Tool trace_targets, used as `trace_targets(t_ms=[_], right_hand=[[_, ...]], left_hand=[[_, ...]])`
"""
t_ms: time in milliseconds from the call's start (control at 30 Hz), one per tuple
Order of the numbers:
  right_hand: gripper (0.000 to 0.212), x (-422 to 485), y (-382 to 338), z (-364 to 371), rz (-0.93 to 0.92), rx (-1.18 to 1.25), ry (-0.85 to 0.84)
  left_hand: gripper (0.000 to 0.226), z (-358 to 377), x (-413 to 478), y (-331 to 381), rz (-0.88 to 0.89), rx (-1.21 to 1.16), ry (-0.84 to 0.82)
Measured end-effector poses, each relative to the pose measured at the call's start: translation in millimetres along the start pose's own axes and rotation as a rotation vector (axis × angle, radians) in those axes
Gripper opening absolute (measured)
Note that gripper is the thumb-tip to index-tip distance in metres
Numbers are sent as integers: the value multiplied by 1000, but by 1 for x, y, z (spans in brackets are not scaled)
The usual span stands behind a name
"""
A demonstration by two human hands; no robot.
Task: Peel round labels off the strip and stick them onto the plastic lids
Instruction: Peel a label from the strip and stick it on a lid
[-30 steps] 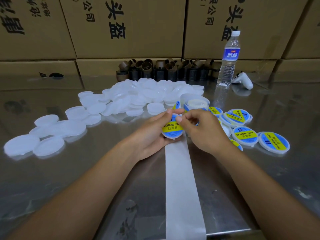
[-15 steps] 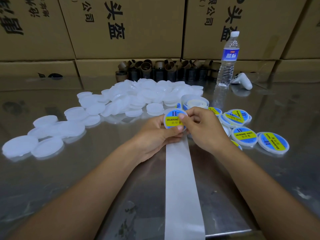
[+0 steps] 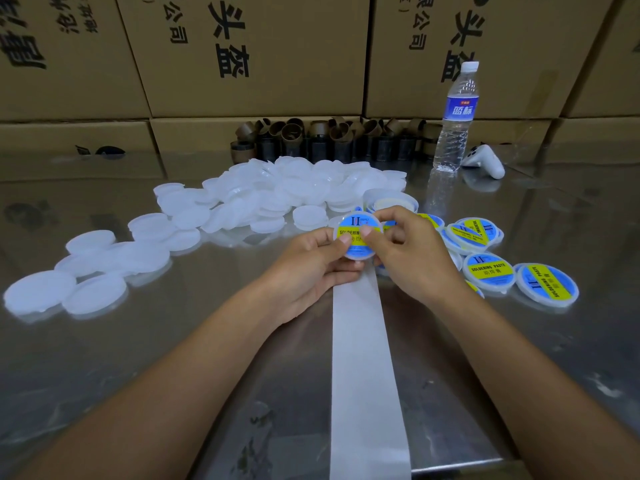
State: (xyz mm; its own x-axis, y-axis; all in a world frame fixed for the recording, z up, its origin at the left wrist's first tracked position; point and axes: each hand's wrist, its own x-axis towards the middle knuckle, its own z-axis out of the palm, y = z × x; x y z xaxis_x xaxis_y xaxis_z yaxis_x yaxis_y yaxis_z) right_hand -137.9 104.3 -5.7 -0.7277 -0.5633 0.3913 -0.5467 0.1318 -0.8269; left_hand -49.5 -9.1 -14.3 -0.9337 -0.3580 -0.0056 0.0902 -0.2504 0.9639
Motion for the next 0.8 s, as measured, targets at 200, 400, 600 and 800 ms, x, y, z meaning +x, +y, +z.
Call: trace_targets(t_ms=[200, 400, 600, 800], right_hand=[[26, -1, -3, -1, 15, -29, -62], [19, -1, -3, 0, 31, 80, -63], [5, 4, -1, -4, 82, 155, 128], [5, 13, 8, -17, 256, 264, 476]], left_hand=[[15, -1, 1, -1, -1, -4, 18], [18, -1, 2, 0, -7, -23, 27], [19, 6, -1, -1, 21, 251, -29], [16, 10, -2, 0, 30, 328, -22]])
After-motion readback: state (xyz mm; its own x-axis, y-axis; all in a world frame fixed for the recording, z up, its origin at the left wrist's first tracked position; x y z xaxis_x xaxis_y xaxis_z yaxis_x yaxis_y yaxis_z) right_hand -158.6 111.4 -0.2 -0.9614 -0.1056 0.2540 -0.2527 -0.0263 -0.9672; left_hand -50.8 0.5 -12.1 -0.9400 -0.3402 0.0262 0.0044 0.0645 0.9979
